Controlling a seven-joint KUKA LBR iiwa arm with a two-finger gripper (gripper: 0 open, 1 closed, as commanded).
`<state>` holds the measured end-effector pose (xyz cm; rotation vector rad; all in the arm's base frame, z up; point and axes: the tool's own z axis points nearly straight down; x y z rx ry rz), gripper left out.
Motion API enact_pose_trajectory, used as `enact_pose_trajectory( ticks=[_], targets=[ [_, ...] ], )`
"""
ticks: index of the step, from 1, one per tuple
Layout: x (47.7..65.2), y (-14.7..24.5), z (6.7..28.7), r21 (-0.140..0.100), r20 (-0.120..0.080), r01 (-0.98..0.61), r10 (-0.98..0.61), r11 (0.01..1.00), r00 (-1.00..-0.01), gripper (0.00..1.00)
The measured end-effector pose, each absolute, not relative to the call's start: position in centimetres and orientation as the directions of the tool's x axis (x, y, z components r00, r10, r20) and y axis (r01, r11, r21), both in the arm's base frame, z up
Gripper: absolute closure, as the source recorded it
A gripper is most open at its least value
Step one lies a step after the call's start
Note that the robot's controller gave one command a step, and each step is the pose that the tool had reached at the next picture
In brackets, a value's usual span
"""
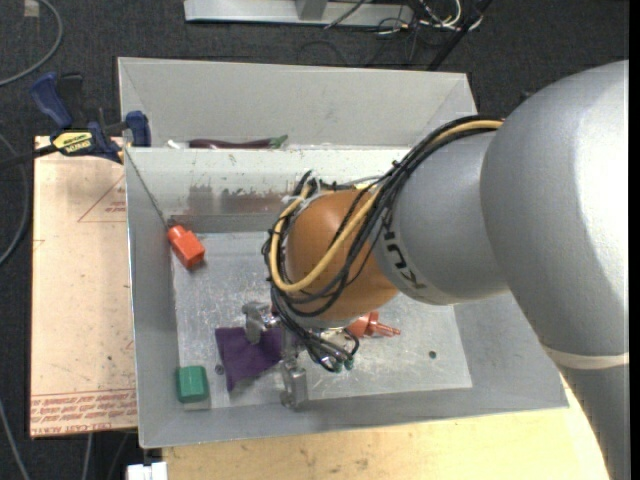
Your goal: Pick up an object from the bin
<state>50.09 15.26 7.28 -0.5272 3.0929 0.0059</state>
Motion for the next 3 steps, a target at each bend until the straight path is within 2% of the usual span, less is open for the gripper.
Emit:
enact_pose_trajectory(
  ticks=[1, 3],
  targets=[
    [51.20, 15.21, 7.01, 0.004, -0.006, -0.373, -0.373, 0.928, -0.928, 1.00],
    [51.11, 15.19, 7.35, 0.004, -0.003, -0.373, -0.373, 0.928, -0.928, 1.00]
  ],
)
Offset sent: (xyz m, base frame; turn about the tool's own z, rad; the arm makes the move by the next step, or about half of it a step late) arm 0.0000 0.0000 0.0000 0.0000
